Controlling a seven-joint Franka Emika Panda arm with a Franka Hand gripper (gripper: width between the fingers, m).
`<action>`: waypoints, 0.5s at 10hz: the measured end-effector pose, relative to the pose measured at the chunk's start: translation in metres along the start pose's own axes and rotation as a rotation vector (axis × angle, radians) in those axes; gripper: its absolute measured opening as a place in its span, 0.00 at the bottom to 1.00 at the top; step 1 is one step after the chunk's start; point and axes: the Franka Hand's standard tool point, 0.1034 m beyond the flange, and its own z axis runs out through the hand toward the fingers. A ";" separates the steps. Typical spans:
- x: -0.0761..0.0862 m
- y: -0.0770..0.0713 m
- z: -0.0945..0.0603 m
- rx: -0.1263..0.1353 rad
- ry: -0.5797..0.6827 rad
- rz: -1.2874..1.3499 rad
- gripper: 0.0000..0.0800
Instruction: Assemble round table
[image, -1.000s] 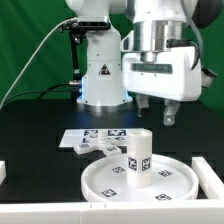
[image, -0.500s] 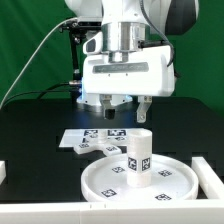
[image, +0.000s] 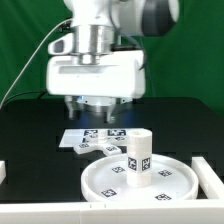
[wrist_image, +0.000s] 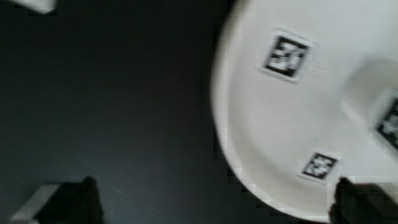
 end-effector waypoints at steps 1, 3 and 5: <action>0.000 -0.003 0.000 -0.008 0.033 -0.004 0.81; -0.016 -0.020 0.002 -0.023 0.065 -0.179 0.81; -0.018 -0.018 0.004 -0.019 0.014 -0.161 0.81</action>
Offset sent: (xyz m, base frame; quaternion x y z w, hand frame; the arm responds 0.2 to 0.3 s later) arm 0.0000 0.0000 0.0000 0.0000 0.0000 0.0000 1.0000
